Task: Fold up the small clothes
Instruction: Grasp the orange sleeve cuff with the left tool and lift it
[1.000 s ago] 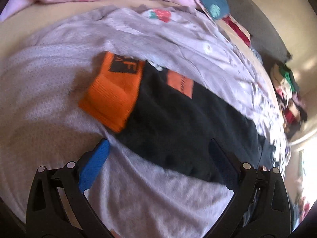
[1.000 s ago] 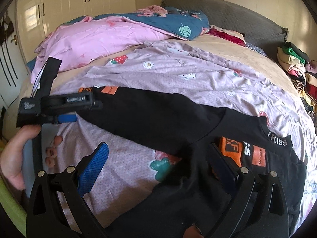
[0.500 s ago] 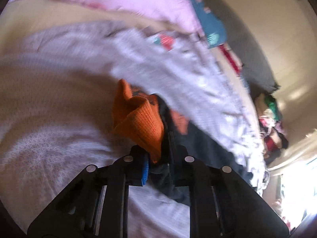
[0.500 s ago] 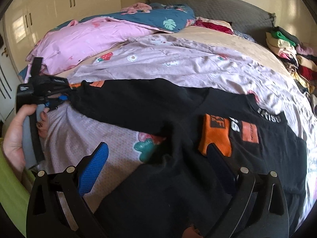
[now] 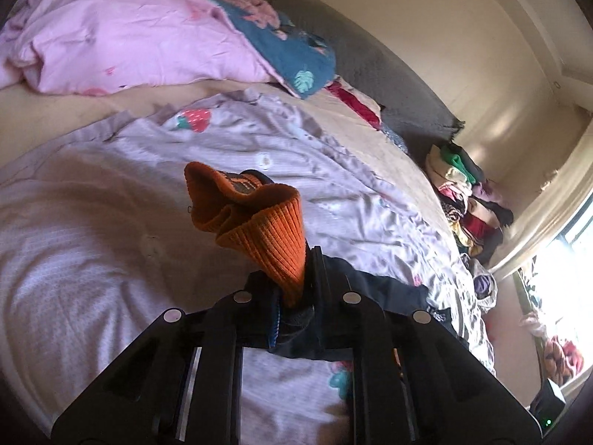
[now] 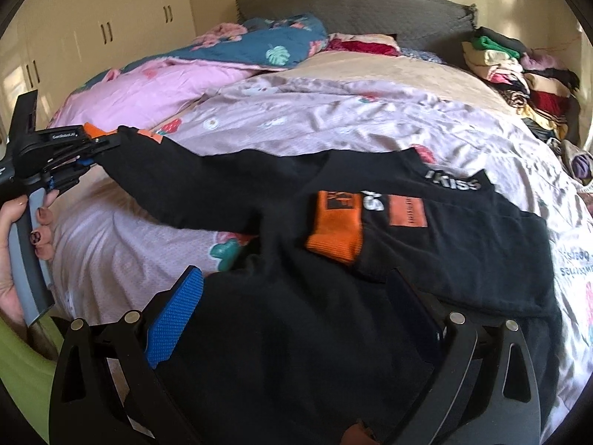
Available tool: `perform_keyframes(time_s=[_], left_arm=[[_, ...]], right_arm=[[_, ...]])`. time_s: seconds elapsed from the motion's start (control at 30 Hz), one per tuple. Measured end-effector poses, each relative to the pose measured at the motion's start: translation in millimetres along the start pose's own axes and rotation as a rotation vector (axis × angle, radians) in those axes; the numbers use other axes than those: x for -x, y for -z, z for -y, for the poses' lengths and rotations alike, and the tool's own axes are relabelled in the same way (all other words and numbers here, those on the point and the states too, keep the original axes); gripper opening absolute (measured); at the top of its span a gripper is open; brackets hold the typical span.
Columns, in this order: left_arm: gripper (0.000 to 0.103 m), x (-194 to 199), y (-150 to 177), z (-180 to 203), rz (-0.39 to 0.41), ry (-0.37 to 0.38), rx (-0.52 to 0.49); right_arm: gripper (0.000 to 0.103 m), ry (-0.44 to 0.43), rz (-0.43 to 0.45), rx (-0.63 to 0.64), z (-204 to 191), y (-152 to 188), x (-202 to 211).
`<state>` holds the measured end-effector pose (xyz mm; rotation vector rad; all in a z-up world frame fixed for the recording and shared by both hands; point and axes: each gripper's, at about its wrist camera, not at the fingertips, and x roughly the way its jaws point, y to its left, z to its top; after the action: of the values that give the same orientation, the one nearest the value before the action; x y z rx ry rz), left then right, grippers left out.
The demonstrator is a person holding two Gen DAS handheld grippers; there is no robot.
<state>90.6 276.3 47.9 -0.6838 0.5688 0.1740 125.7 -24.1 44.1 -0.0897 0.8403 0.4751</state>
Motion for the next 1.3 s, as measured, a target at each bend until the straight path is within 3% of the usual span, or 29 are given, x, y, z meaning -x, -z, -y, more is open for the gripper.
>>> perform_keyframes(time_s=[0.6,1.3], left_arm=[[0.007,1.1,5.5,97.8,0.000,0.110,-0.151],[0.007,-6.1,47.5,205.2,-0.094,0.340,-0.322]], right_arm=[[0.098,0.030,0.067,-0.161,67.8,18.6,36.1],[0.098,0.165,0.132,-0.368,151.0,48.1,75.3]])
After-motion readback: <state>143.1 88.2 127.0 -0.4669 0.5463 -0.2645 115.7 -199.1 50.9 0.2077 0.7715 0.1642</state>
